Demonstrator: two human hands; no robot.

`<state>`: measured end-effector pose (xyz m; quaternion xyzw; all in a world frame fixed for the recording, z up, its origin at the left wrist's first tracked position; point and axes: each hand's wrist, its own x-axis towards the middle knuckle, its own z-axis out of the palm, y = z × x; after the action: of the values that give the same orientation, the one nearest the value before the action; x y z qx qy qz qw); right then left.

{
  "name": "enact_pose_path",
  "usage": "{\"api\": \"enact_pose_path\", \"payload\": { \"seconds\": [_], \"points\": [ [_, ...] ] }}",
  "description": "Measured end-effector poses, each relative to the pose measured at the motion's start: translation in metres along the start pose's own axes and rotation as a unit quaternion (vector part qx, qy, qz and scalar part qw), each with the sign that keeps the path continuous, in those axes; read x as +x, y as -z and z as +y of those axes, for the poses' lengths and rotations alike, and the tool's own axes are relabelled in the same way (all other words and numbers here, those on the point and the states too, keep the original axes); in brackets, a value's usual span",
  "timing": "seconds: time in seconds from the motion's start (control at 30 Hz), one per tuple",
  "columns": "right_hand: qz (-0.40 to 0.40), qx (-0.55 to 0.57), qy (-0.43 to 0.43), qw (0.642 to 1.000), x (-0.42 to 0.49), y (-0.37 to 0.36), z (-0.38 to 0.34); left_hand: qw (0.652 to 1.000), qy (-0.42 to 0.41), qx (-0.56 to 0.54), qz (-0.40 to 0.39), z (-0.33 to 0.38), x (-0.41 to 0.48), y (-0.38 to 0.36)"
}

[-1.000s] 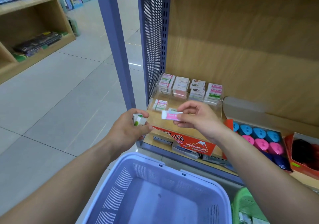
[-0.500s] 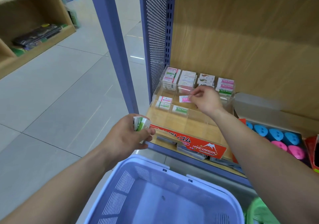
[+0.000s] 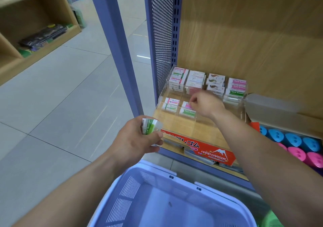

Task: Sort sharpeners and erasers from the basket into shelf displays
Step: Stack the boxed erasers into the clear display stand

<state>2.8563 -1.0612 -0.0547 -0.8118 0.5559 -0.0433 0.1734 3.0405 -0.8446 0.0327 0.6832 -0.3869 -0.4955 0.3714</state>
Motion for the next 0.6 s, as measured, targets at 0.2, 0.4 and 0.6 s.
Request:
{"api": "enact_pose_path", "payload": {
  "seconds": [0.2, 0.4, 0.6],
  "points": [
    [0.114, 0.195, 0.033, 0.974, -0.069, 0.03, -0.02, 1.0, -0.008, -0.011, 0.018, 0.004, -0.002, 0.0],
    [-0.035, 0.466, 0.089, 0.88, -0.147, 0.054, -0.065, 0.997, -0.04, -0.046, -0.046, 0.017, -0.017, -0.01],
    [-0.033, 0.517, 0.083, 0.852, -0.165, 0.068, -0.066, 0.994, -0.065, -0.078, -0.05, 0.022, -0.026, -0.015]
  ]
}}
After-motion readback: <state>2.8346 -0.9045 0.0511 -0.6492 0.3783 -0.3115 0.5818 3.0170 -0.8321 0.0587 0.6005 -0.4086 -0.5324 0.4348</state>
